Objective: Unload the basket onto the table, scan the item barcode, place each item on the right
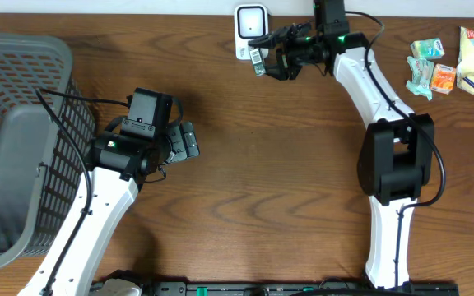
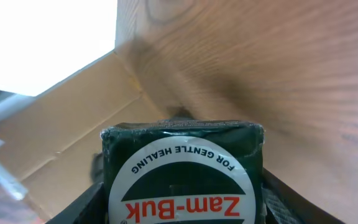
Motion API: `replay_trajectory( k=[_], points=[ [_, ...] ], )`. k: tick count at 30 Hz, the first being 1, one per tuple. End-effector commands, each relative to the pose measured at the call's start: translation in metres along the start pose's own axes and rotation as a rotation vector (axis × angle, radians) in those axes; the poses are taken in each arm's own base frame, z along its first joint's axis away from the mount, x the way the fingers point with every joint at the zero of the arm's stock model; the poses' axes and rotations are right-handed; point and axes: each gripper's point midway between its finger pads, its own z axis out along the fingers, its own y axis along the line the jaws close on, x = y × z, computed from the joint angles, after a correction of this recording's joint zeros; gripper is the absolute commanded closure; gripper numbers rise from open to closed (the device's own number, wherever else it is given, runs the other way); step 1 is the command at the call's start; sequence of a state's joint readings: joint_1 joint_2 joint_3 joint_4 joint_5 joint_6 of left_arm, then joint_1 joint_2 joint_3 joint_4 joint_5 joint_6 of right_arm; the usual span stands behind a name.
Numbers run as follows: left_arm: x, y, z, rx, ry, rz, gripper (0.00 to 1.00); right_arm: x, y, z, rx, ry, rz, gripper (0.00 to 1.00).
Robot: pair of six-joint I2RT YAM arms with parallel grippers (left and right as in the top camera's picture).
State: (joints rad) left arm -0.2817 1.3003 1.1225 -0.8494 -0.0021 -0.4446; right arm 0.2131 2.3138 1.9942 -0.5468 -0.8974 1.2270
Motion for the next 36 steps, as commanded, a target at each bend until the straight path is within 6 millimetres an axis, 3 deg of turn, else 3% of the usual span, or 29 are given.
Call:
replay_trajectory(
  k=[1, 5, 12, 19, 23, 26, 29, 36],
  points=[
    [-0.004, -0.001, -0.004, 0.004, -0.012, -0.003, 0.02, -0.01, 0.011, 0.0, 0.029, -0.131, -0.234, 0.46],
    [-0.004, -0.001, -0.004, 0.004, -0.012, -0.003, 0.02, -0.035, 0.02, 0.002, 0.084, -0.311, -0.477, 0.49],
    [-0.004, -0.001, -0.004, 0.004, -0.012, -0.003, 0.02, -0.057, 0.067, -0.001, 0.089, -0.567, -0.868, 0.39],
    [-0.004, -0.001, -0.004, 0.004, -0.012, -0.003, 0.02, -0.083, 0.071, -0.014, 0.334, -0.926, -0.962, 0.41],
    [-0.004, -0.001, -0.004, 0.004, -0.012, -0.003, 0.02, -0.077, 0.085, 0.004, 0.354, -0.998, -1.114, 0.4],
    [-0.004, -0.001, -0.004, 0.004, -0.012, -0.003, 0.02, -0.075, 0.094, 0.019, 0.345, -1.049, -1.226, 0.34],
    [-0.004, -0.001, -0.004, 0.004, -0.012, -0.003, 0.02, -0.082, 0.099, 0.022, 0.354, -1.149, -1.273, 0.34],
    [-0.004, -0.001, -0.004, 0.004, -0.012, -0.003, 0.02, -0.1, 0.08, 0.027, 0.41, -1.174, -1.273, 0.36]
  ],
)
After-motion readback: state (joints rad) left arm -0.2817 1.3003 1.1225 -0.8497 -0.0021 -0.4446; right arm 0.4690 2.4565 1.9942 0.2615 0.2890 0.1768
